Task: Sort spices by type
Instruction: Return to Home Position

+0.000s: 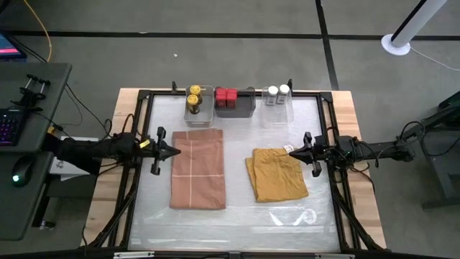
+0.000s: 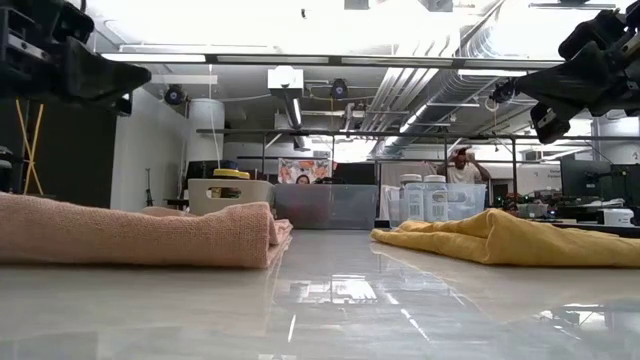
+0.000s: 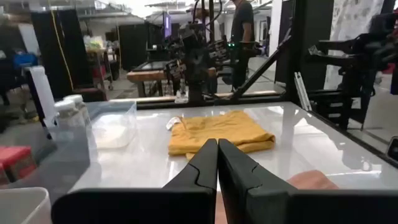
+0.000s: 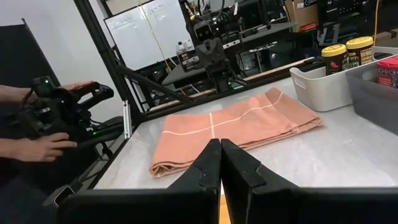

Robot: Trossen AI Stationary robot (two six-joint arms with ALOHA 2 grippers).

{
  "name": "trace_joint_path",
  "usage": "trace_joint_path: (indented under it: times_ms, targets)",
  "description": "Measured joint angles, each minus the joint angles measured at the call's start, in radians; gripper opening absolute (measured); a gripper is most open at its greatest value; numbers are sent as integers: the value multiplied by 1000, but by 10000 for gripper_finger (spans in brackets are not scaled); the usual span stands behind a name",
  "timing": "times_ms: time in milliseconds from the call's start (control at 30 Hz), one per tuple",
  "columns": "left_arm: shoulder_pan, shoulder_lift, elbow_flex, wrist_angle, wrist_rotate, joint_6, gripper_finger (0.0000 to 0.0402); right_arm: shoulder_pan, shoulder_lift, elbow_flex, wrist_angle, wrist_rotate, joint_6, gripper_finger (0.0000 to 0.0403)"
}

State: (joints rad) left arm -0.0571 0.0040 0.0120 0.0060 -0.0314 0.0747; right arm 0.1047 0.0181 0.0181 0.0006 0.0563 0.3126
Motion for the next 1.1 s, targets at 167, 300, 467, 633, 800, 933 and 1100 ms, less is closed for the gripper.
trace_joint_path:
  times_ms: [167,300,467,633,800,933,1100]
  targets:
    - [23,-1,1,1,44,-17,0,0,0,0,0,0,0,1]
    - [32,9,1,0,45,-19,0,0,0,0,0,0,0,1]
    - [32,9,1,-1,45,-19,0,0,0,0,0,0,0,1]
    - [32,9,1,0,45,-19,0,0,0,0,0,0,0,1]
    - [31,9,1,0,45,-19,0,0,0,0,0,0,0,1]
    - [31,9,1,0,45,-19,0,0,0,0,0,0,0,1]
    - [31,9,1,0,45,-19,0,0,0,0,0,0,0,1]
